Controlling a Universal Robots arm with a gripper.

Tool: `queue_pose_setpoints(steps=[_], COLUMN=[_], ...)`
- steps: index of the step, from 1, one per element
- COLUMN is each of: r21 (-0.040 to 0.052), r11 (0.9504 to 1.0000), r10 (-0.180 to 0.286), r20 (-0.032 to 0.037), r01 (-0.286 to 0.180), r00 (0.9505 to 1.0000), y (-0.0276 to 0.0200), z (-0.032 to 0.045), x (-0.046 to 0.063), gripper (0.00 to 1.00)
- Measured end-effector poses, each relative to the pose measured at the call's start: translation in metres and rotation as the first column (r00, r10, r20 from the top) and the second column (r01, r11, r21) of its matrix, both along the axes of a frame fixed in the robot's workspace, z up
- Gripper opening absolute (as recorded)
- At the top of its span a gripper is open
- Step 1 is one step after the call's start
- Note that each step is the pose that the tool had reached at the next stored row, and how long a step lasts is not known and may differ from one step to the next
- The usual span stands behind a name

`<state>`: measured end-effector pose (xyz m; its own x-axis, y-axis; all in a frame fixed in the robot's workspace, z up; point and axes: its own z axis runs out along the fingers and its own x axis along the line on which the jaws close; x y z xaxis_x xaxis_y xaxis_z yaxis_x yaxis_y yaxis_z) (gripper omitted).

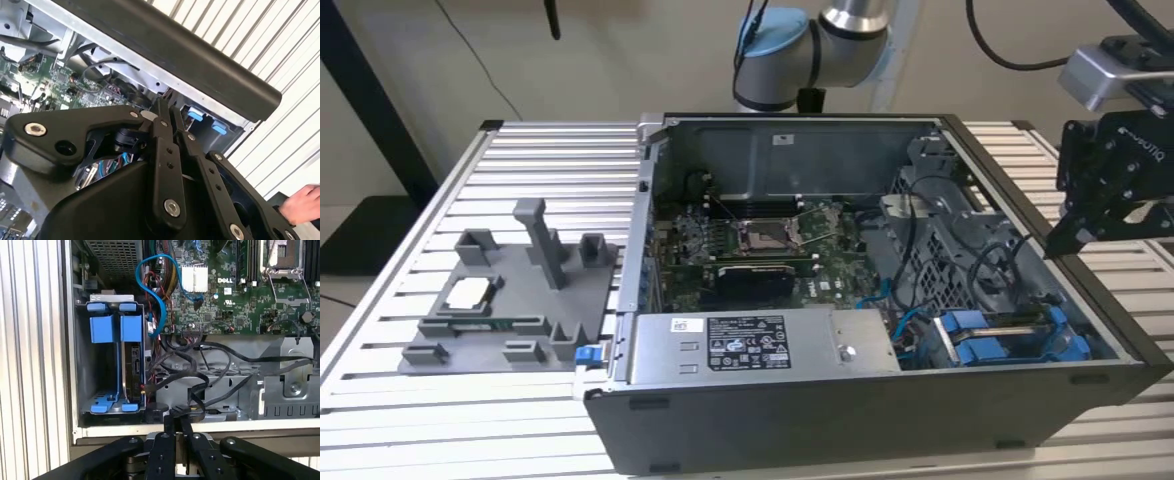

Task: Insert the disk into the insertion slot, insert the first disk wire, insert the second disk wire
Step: 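Insert the second disk wire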

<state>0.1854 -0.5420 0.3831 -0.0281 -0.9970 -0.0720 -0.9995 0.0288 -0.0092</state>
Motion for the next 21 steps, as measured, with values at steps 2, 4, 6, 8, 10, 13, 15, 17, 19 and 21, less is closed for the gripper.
queue_pose_setpoints(steps=[2,4,6,8,10,13,15,17,19,21], r21=[0.0002,0.0001,0.0002,0.0003,0.0002,0.0001,0.0001,0.0002,0.0004,0.0020], r11=[1.0000,1.0000,1.0000,1.0000,1.0000,1.0000,1.0000,1.0000,1.0000,1.0000], r10=[0.000,0.000,0.000,0.000,0.000,0.000,0.000,0.000,0.000,0.000], r20=[0.0000,0.0000,0.0000,0.0000,0.0000,0.0000,0.0000,0.0000,0.0000,0.0002], r01=[0.000,0.000,0.000,0.000,0.000,0.000,0.000,0.000,0.000,0.000], r00=[1.0000,1.0000,1.0000,1.0000,1.0000,1.0000,1.0000,1.0000,1.0000,1.0000], y=[-0.0001,-0.0002,-0.0002,-0.0003,-0.0003,-0.0007,-0.0021,-0.0049,-0.0091,-0.0139], z=[0.0002,0.0006,0.0008,0.0009,0.0013,0.0021,0.0022,0.0021,0.0013,-0.0011], x=[-0.005,-0.009,-0.015,-0.021,-0.026,-0.035,-0.042,-0.047,-0.051,-0.053], gripper=[0.16,0.16,0.16,0.16,0.16,0.16,0.16,0.16,0.16,0.16])
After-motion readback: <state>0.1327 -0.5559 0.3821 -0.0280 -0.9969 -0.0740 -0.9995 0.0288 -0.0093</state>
